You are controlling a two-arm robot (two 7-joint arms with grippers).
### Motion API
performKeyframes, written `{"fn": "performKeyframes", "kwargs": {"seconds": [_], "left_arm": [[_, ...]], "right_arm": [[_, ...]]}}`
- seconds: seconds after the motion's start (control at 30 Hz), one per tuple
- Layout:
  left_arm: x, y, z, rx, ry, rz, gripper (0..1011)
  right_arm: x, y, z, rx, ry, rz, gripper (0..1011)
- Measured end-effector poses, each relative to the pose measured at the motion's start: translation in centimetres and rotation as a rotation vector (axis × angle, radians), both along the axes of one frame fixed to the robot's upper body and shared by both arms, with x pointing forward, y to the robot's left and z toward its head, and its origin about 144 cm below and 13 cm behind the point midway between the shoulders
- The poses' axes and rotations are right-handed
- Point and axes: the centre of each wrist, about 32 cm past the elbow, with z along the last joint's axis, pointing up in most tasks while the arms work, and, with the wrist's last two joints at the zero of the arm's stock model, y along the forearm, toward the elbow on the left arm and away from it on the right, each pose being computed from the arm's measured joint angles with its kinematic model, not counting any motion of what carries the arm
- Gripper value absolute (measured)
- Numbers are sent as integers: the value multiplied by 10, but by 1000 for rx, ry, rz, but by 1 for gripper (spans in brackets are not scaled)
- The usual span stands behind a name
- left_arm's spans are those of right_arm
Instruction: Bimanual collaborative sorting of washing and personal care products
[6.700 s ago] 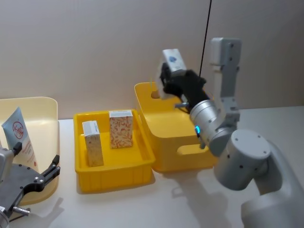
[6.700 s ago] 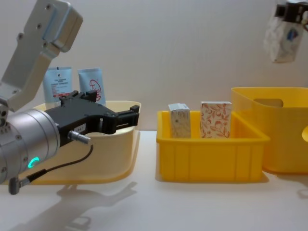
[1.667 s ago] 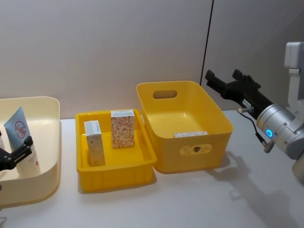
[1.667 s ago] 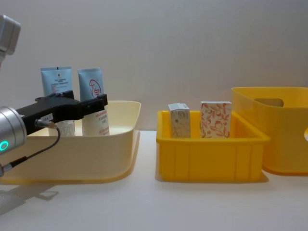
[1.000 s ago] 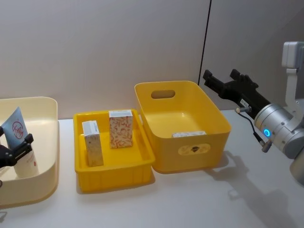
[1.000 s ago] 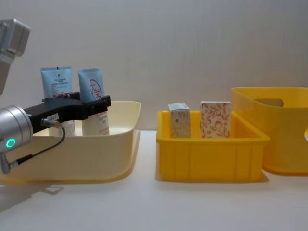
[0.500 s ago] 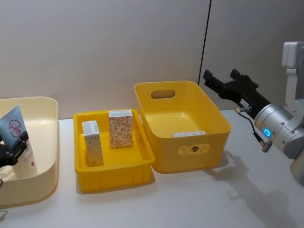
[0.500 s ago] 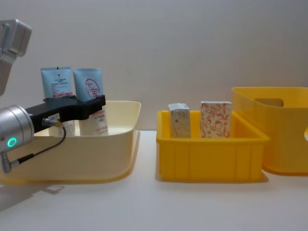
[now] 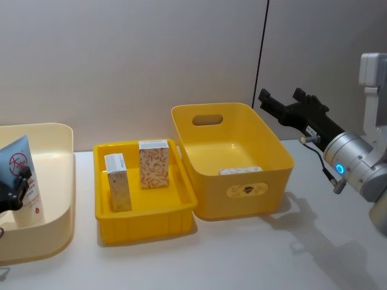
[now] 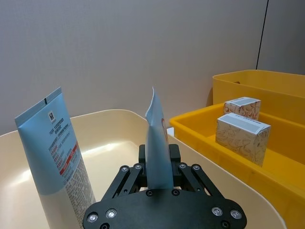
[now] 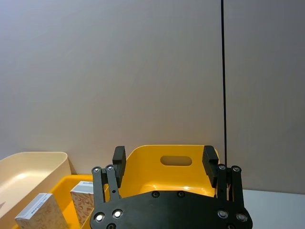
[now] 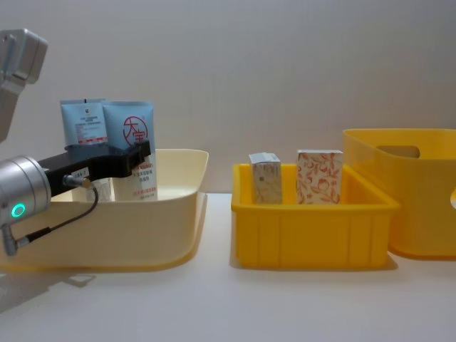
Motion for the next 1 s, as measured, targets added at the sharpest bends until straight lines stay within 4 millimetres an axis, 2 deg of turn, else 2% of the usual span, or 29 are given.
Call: {"fn": "performKeyframes", "kwargs": {"seconds": [1.0], "left_arm": [[0,0,0,0,0,1,240]], "right_arm": [[0,0,0,0,0,0,1001]]}}
